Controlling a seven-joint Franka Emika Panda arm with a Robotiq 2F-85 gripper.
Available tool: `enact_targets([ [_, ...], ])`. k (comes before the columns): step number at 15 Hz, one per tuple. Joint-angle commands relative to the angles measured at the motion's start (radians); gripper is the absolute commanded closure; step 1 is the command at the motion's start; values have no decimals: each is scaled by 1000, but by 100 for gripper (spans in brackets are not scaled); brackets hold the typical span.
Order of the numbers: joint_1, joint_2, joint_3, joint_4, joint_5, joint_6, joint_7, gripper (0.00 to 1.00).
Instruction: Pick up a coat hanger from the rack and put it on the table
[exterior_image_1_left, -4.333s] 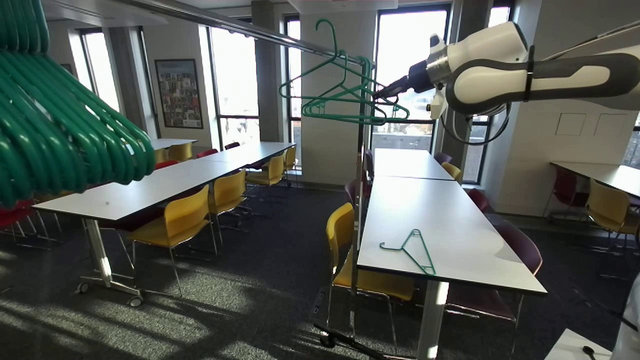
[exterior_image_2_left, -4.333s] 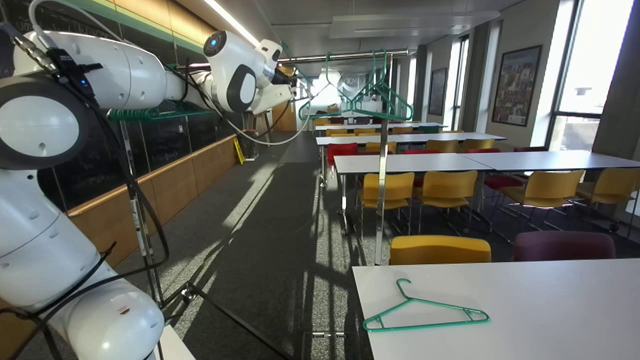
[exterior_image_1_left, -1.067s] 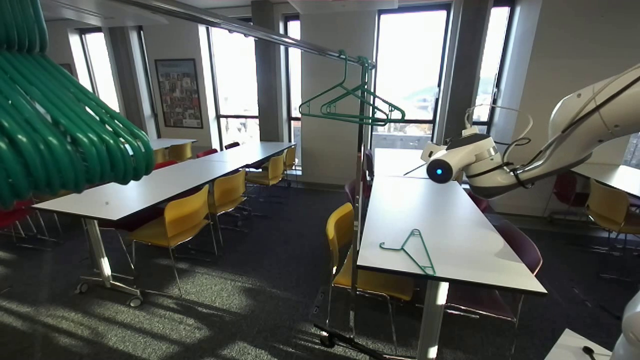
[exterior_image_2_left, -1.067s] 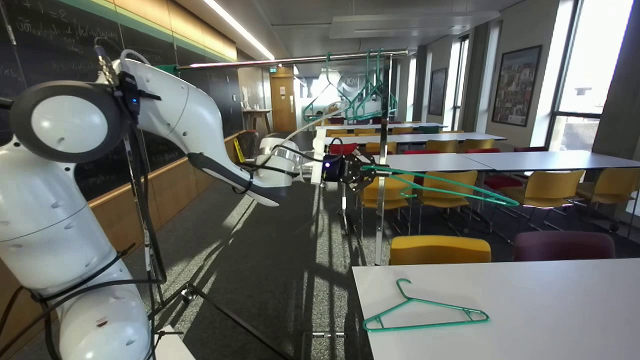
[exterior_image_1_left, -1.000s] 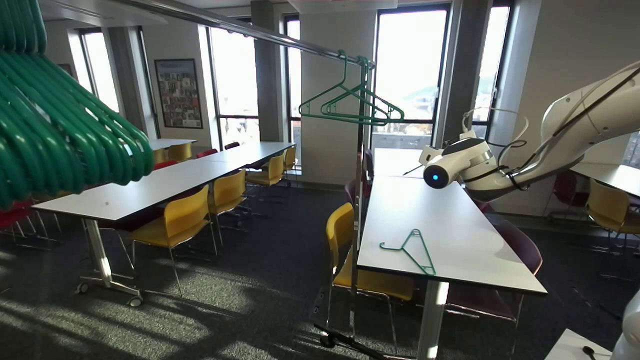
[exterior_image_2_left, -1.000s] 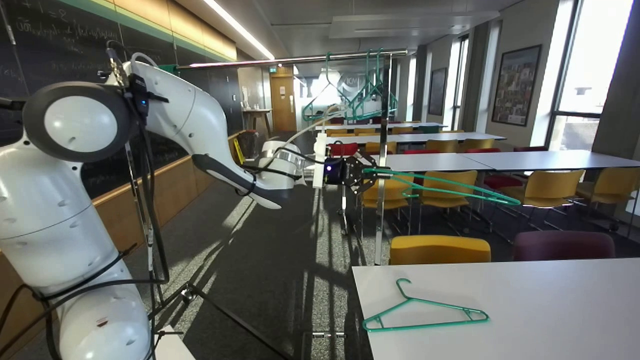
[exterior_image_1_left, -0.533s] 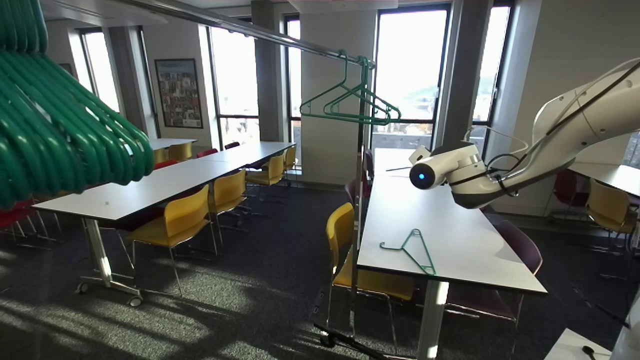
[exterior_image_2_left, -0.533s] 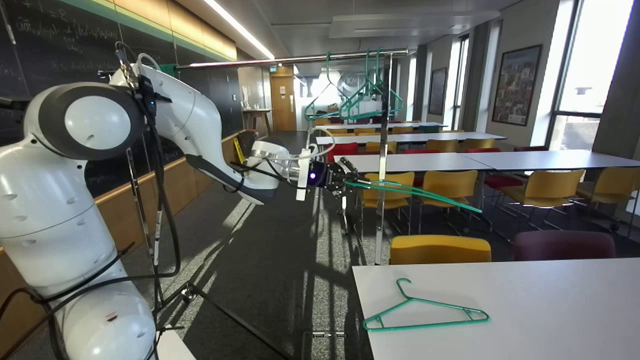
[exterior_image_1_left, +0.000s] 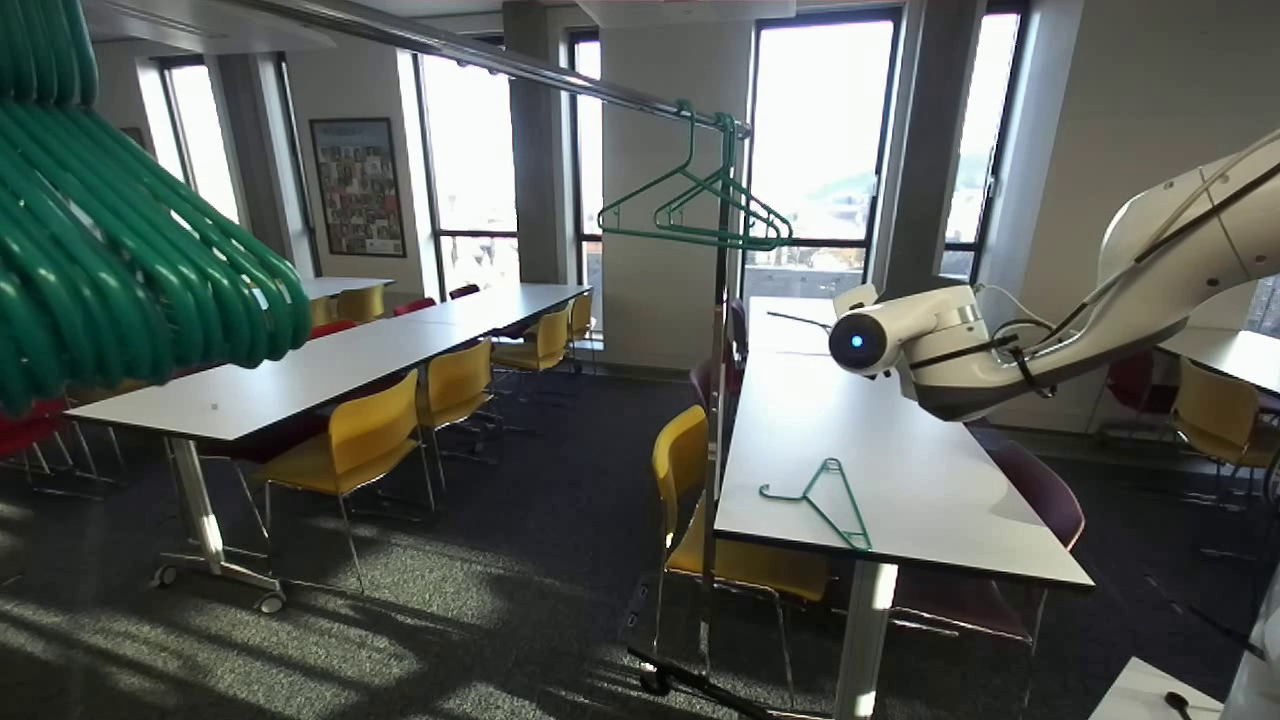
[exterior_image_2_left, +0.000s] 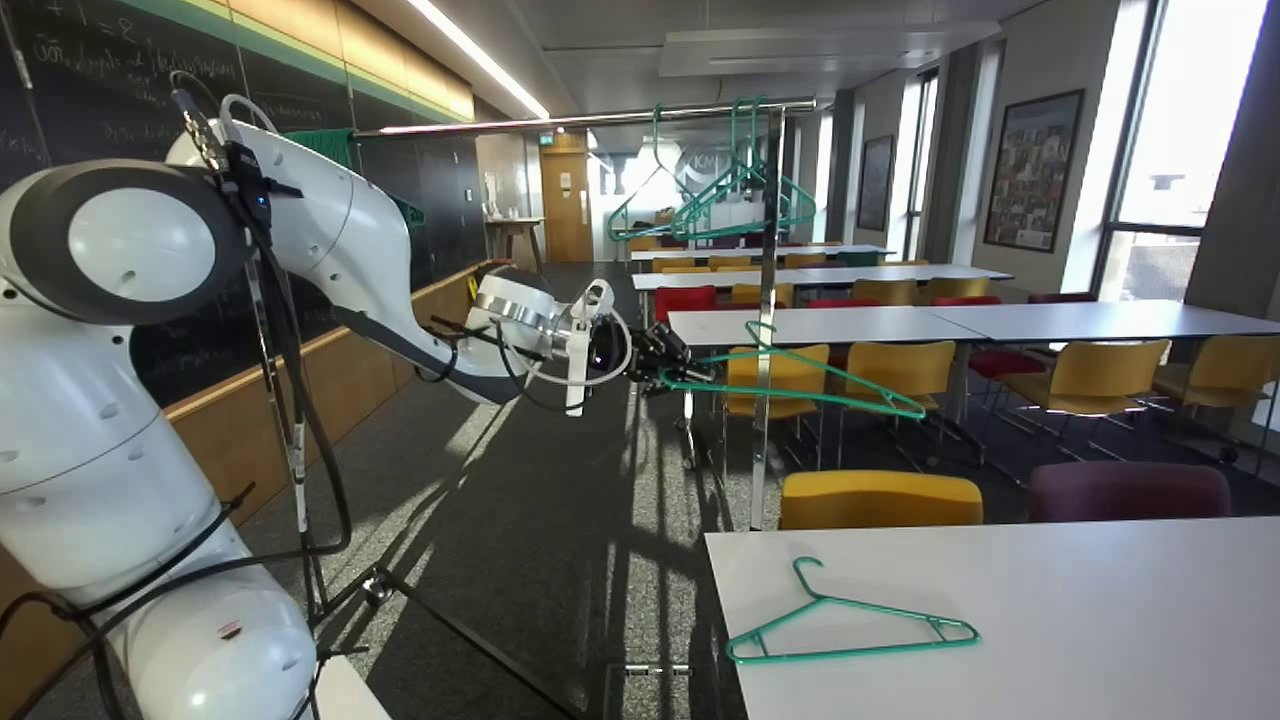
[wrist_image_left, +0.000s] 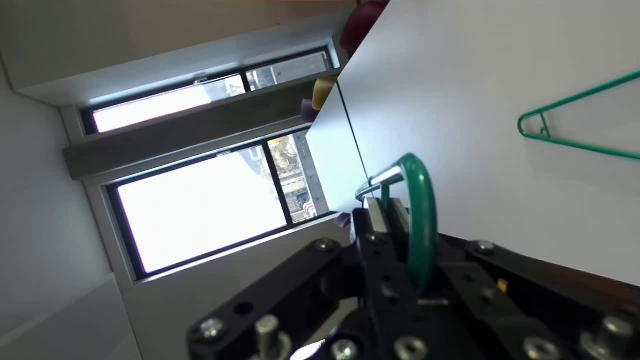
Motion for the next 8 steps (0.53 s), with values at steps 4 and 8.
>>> enact_targets([
  [4, -23, 2, -62, -91, 1, 156, 92, 99],
  [8, -33, 4, -87, -87, 46, 217, 58, 99],
])
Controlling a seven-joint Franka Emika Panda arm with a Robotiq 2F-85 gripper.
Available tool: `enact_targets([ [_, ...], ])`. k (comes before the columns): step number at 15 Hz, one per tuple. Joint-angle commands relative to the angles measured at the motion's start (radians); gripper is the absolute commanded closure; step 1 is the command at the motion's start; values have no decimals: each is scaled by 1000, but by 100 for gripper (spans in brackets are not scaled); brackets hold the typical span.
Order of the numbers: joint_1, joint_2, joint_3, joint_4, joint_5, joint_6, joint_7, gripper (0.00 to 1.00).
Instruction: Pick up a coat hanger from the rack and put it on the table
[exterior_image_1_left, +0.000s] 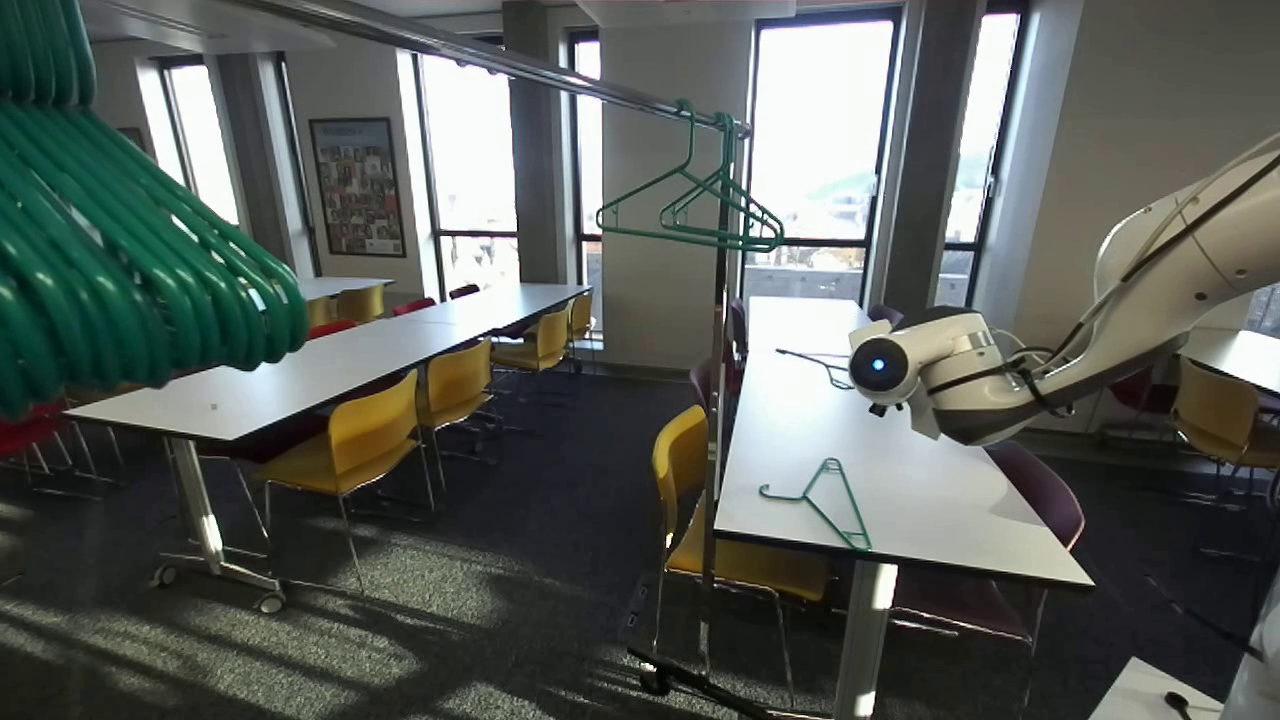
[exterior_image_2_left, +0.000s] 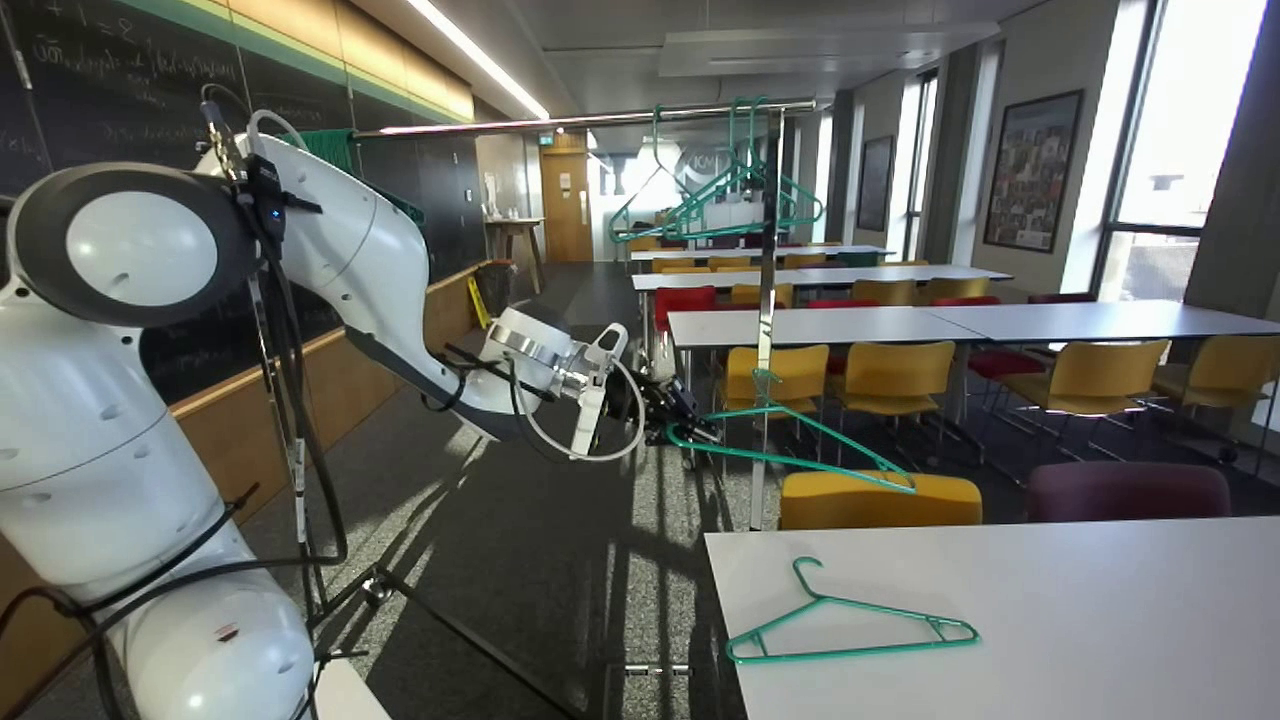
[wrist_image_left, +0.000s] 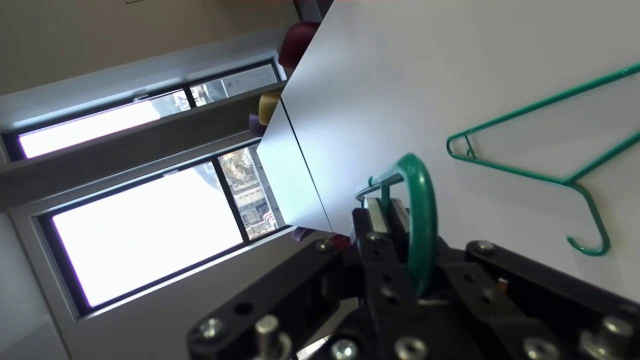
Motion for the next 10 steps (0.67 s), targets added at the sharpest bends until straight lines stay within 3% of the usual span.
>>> enact_targets([
  [1, -9, 2, 1, 1, 12, 17, -3, 95],
  [7, -10, 2, -4, 1, 24, 36, -3, 95],
  [10, 10, 31, 57, -1, -54, -125, 42, 99],
])
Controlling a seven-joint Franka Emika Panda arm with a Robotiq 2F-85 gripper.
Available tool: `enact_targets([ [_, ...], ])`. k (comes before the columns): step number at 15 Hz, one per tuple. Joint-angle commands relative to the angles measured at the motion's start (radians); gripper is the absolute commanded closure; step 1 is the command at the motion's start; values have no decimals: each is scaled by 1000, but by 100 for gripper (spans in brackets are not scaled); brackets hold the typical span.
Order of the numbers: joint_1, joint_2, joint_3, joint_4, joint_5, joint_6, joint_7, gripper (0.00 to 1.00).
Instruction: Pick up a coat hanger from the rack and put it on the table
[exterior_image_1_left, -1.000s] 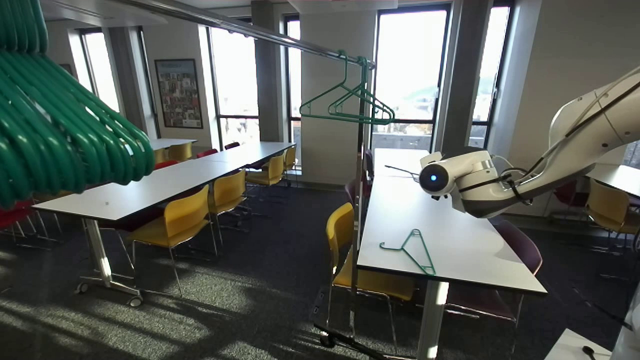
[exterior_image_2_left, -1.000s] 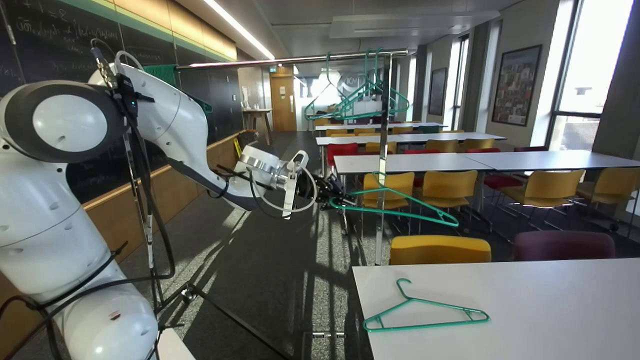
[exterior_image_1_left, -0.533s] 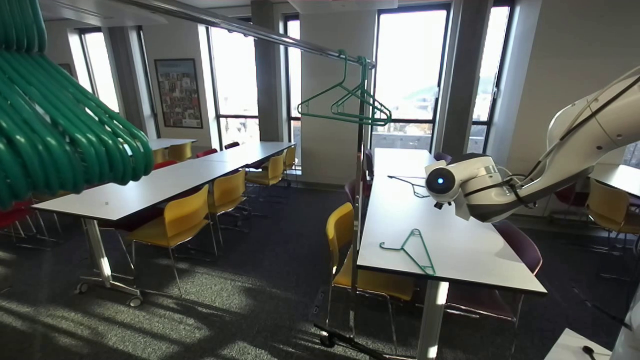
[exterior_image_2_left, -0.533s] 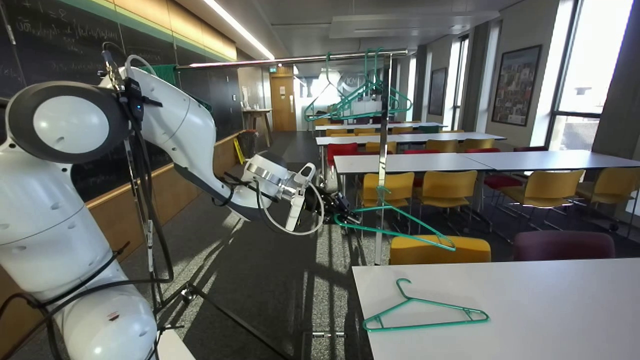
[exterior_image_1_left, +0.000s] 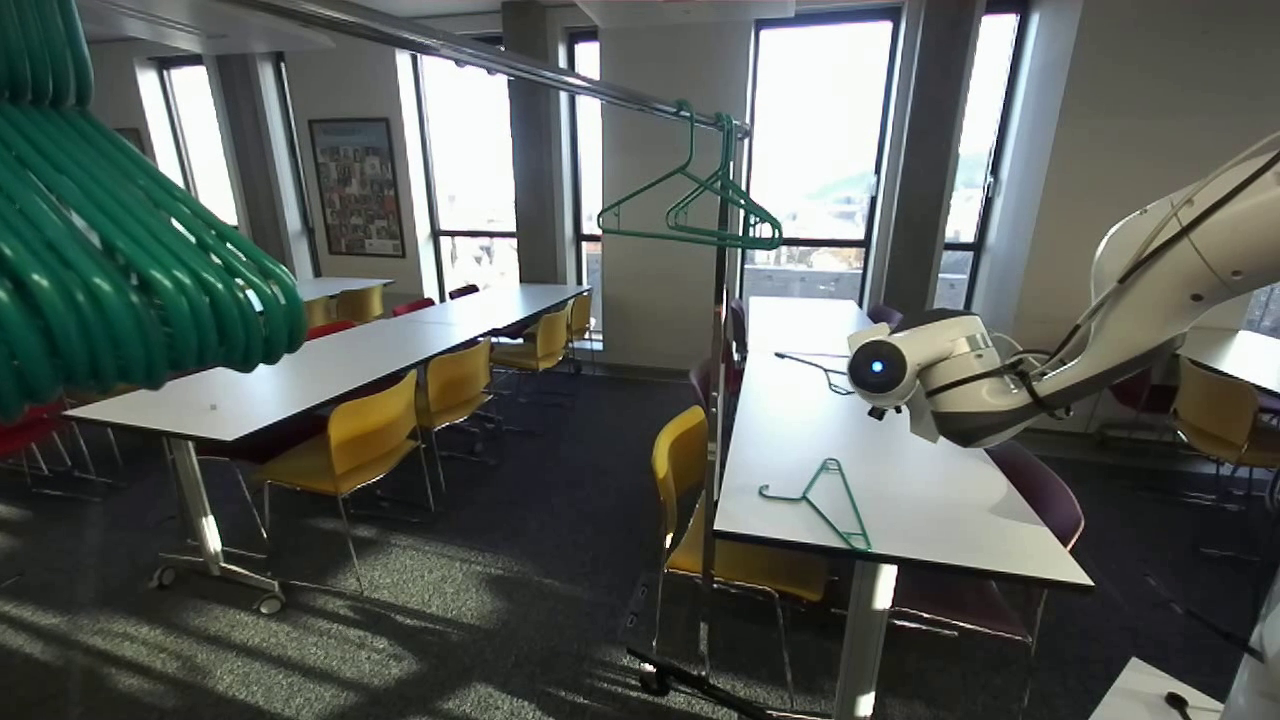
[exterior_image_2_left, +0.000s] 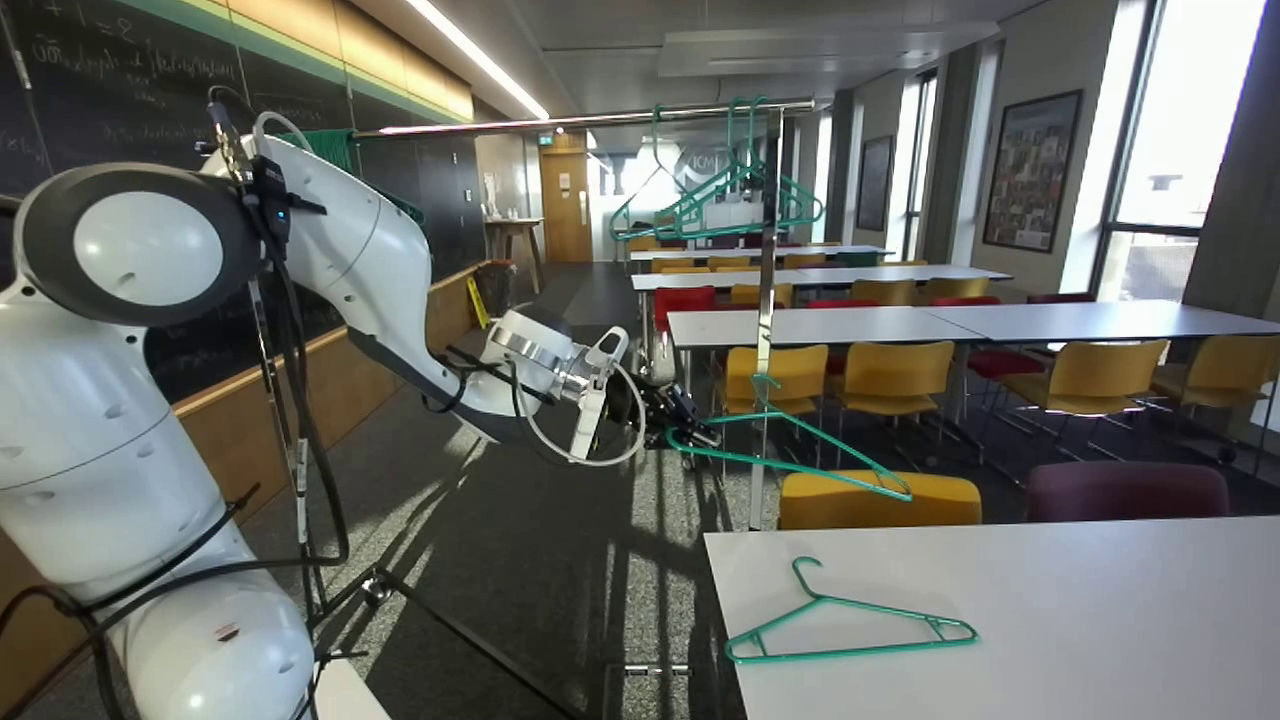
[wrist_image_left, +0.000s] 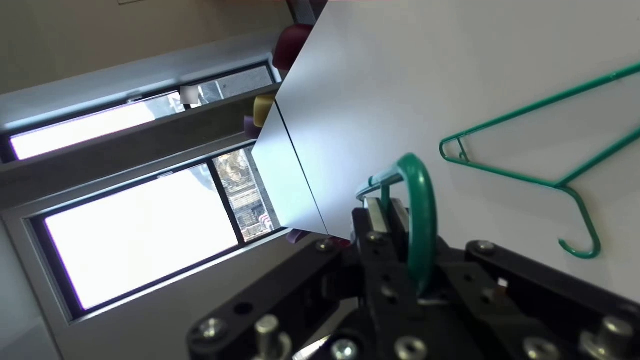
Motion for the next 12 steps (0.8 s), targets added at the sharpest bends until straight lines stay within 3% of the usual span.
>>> enact_targets([
  [1, 9, 55, 64, 13, -83, -157, 67, 99],
  [6, -7, 240, 52, 78, -209, -196, 172, 99],
  [12, -68, 418, 16, 199, -178, -18, 139, 99],
])
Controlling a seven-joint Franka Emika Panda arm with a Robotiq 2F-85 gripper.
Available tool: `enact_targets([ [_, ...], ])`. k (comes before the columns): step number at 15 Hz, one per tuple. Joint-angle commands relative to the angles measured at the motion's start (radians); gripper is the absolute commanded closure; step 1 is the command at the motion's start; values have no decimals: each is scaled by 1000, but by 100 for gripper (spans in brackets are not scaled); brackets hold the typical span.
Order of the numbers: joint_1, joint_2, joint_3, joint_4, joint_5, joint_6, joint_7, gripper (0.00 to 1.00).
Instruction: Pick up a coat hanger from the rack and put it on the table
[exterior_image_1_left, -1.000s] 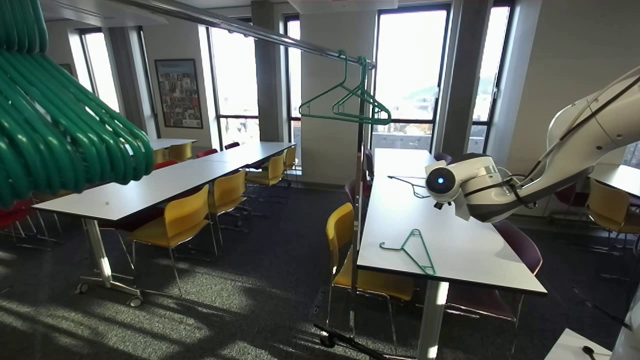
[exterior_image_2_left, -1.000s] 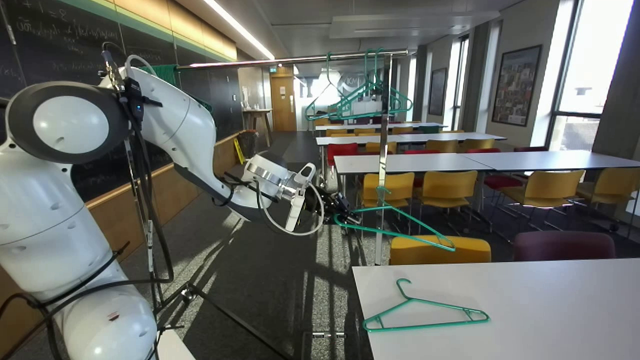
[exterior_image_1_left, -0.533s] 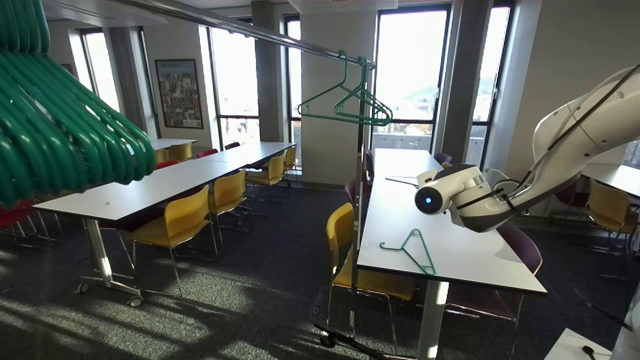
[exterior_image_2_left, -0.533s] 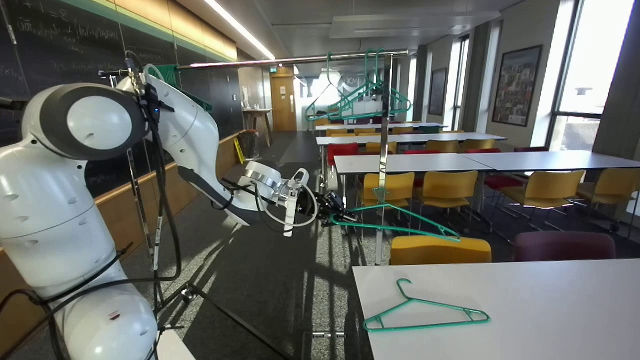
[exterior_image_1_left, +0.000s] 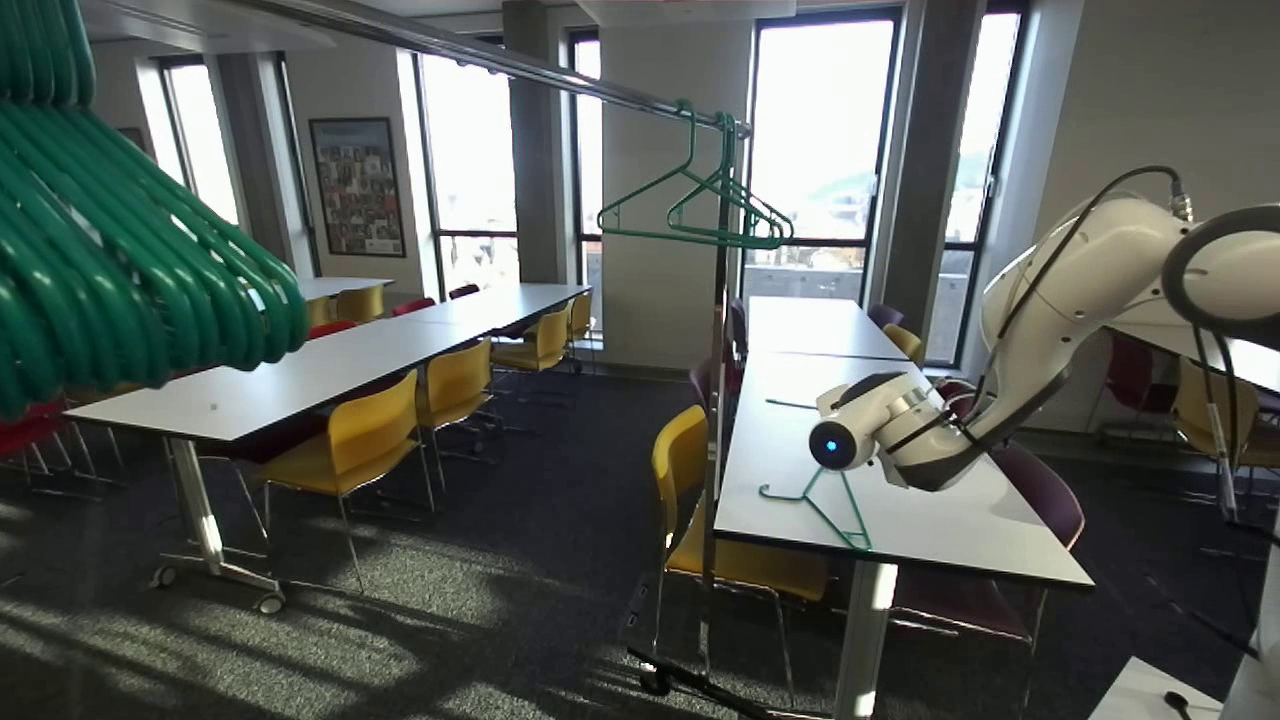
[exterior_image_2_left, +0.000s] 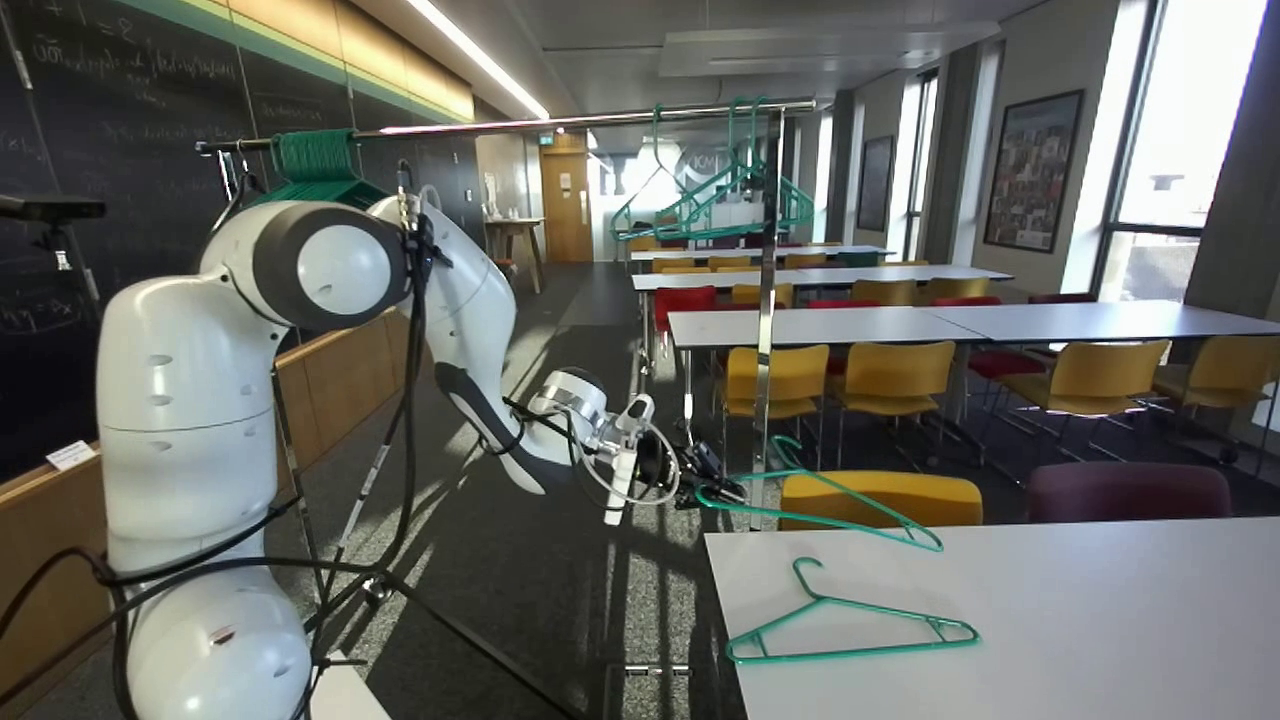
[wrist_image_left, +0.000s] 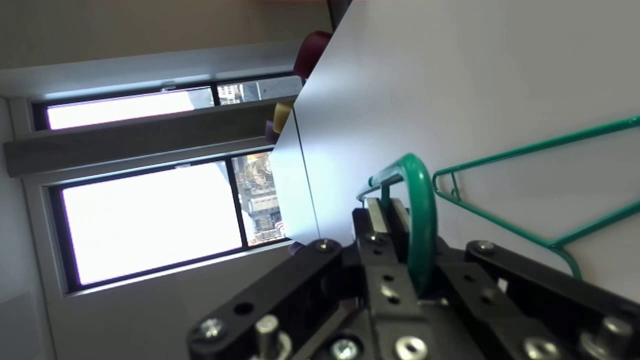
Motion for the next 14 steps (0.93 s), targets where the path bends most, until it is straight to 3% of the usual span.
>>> enact_targets([
  [1, -49, 88, -13, 97, 2, 134, -29, 99],
  [7, -116, 228, -41, 222, -5, 314, -66, 99],
  [14, -128, 406, -80, 348, -18, 226, -150, 99],
])
